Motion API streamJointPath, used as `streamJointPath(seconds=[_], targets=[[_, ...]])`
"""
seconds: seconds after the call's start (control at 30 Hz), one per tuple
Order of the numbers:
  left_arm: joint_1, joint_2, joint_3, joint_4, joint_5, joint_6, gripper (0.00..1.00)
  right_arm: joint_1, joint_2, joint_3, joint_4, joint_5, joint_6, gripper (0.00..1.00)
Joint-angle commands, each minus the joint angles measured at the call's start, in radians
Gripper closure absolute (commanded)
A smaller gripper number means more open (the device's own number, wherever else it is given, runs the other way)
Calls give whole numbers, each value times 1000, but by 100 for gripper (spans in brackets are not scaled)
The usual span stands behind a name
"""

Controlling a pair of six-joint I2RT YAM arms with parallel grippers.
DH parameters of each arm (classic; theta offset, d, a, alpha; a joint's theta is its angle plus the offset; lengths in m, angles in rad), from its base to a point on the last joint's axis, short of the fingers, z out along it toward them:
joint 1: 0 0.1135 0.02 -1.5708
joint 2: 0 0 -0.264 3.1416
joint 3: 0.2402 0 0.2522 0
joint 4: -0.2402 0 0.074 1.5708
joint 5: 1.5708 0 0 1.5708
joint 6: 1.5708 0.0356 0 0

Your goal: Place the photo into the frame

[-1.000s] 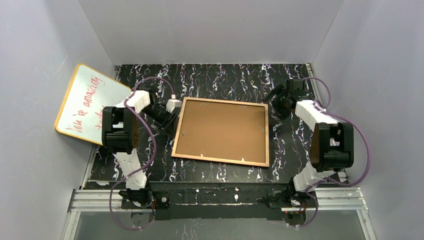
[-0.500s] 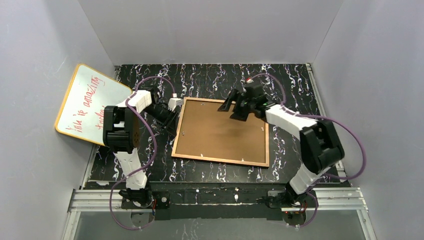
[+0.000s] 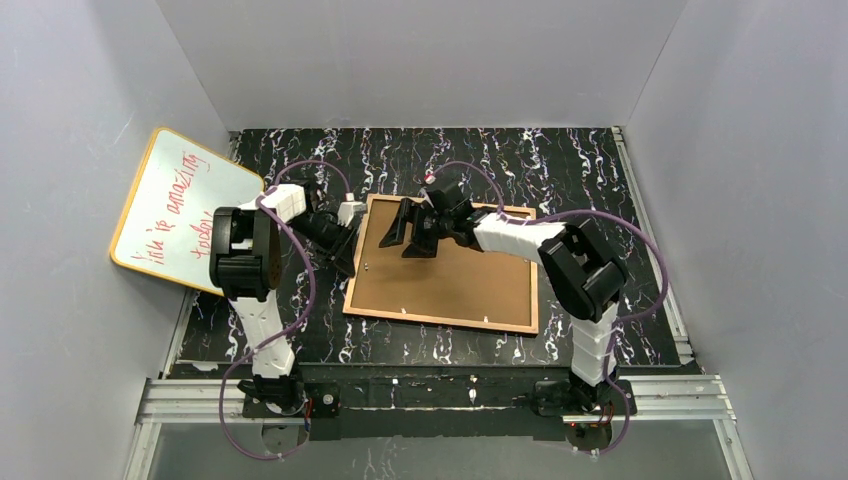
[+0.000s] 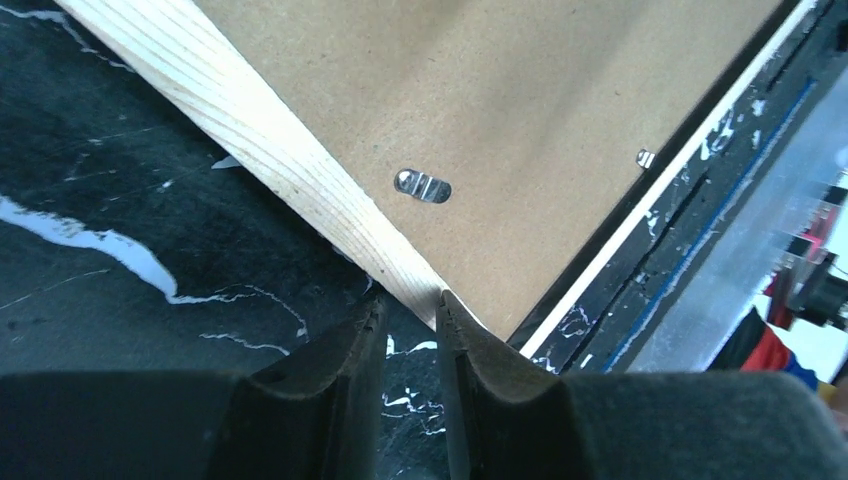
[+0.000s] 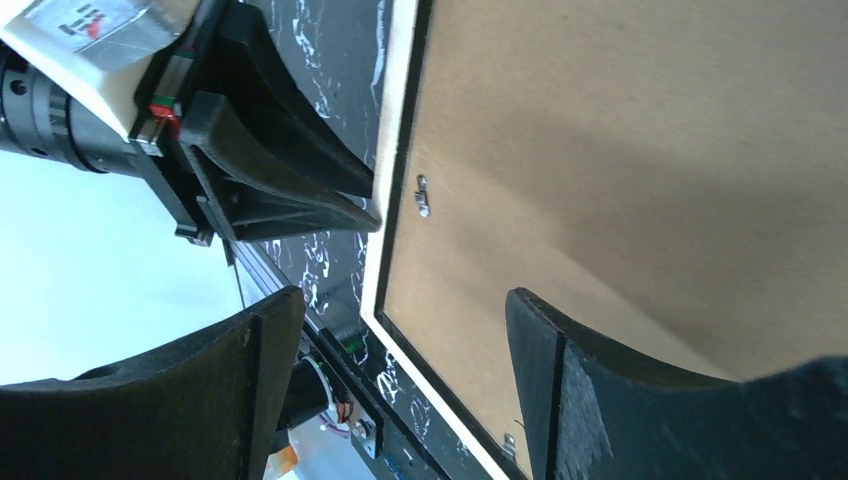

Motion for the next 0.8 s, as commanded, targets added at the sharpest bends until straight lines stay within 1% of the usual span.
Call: streamJointPath(seconds=[0.0, 0.23, 0.53, 0.77], targets=[[6, 29, -8, -9, 39, -6, 79, 30, 49, 82, 45, -28, 12, 19], [8, 38, -2, 3, 43, -18, 86, 74, 133, 144, 30, -39, -3, 24], [12, 43, -15, 25, 23, -32, 92, 109, 219, 221, 15, -32, -24, 28], [13, 42, -14, 36, 16, -45, 95, 128, 274, 277, -1, -40, -27, 30]])
